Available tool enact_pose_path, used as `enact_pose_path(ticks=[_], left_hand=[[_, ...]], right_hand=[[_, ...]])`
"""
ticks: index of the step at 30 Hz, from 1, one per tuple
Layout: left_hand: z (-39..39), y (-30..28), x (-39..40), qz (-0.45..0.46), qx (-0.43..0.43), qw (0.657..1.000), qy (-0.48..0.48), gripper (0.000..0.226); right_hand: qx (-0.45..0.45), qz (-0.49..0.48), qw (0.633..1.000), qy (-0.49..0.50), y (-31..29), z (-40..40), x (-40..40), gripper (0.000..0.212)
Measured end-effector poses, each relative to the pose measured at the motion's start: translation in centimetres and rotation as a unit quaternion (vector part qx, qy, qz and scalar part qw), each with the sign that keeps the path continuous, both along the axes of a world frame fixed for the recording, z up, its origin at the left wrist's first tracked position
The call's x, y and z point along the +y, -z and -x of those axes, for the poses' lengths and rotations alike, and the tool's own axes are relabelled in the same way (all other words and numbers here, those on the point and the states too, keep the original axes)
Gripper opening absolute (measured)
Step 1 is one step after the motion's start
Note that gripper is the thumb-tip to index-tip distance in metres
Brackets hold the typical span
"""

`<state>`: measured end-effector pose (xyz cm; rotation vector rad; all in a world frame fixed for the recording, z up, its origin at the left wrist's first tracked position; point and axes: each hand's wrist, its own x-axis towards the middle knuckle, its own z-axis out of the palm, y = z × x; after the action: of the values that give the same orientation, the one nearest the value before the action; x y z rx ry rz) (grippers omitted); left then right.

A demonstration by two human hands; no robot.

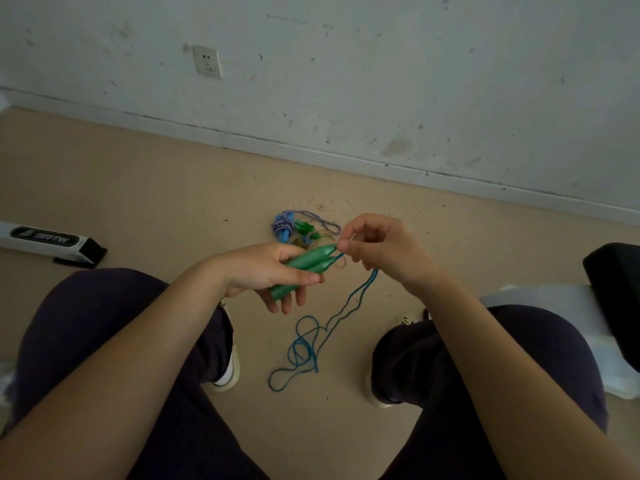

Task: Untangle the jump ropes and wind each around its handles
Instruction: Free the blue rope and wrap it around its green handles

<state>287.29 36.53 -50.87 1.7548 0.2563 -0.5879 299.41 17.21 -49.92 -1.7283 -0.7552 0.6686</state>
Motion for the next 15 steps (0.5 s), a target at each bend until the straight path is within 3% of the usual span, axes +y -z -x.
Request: enact_pose_path(ticks=[5, 15], left_hand=[[-0.09, 0.12, -0.31, 0.007, -0.011, 1.0, 0.017, 0.028], [-0.05, -0.64, 0.05, 0.036, -0.046, 0.998, -0.03, 0.031]], right_hand=[[-0.01, 0.025, 0.999, -0.036, 0.25, 0.18, 0.19, 0.01], [0.015, 0.0, 0.999, 0.048, -0.15, -0.68, -0.35, 0.011]])
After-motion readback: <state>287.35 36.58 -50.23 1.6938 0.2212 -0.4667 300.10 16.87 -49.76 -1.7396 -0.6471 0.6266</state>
